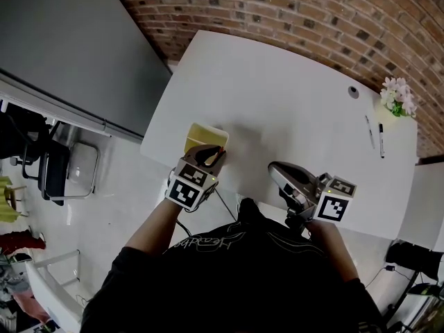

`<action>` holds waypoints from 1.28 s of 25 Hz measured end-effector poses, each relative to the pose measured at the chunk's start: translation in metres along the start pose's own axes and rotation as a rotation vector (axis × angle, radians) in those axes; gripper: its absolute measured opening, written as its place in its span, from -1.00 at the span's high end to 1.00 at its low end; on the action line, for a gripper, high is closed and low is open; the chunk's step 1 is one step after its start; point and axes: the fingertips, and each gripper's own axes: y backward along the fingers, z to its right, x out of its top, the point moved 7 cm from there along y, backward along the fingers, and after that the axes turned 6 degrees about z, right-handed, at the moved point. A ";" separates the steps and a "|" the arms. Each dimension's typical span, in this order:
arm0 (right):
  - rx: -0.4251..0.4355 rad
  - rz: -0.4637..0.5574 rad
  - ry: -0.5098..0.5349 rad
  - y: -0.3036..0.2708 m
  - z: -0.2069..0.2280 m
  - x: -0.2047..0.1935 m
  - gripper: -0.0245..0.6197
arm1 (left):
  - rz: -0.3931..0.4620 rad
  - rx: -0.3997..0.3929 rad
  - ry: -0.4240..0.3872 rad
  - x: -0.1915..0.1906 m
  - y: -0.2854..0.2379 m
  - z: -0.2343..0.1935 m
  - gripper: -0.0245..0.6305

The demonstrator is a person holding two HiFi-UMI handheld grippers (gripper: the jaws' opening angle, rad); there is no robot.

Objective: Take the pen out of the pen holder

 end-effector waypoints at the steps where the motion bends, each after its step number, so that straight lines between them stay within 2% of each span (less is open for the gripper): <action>1: 0.000 0.000 -0.001 0.000 0.000 -0.001 0.91 | 0.001 0.006 0.001 0.000 0.001 -0.001 0.75; 7: 0.007 -0.003 -0.001 -0.002 -0.006 -0.005 0.91 | 0.005 0.028 0.007 0.000 0.010 -0.005 0.77; 21: 0.025 -0.030 0.018 -0.005 -0.023 -0.018 0.91 | 0.103 0.098 0.006 0.014 0.035 -0.008 0.77; 32: 0.030 -0.038 0.041 0.001 -0.038 -0.027 0.91 | 0.172 0.104 0.033 0.033 0.055 -0.002 0.77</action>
